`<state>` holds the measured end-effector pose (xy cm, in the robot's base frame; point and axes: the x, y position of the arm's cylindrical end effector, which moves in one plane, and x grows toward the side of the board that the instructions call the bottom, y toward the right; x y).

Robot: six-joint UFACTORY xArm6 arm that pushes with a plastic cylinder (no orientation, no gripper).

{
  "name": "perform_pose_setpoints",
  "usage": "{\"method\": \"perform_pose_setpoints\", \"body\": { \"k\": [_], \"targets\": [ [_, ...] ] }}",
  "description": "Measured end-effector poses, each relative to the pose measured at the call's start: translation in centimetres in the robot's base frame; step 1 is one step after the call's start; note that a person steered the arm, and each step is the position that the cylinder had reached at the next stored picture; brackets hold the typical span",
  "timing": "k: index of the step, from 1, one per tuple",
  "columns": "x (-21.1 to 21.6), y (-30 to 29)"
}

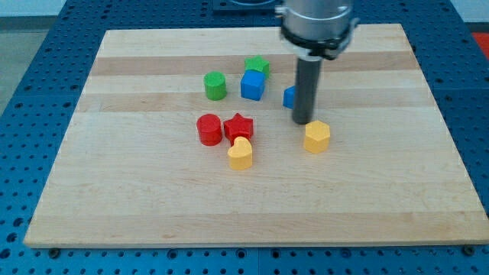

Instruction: Move your arm closer to the yellow heart

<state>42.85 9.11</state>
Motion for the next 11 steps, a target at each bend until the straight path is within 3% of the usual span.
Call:
{"method": "perform_pose_setpoints", "body": {
  "k": [1,2,4,7,11],
  "targets": [
    [0.1,4.6],
    [2.9,7.4],
    [13.0,4.7],
    [13.7,-12.5],
    [10.0,-14.7]
  ]
}}
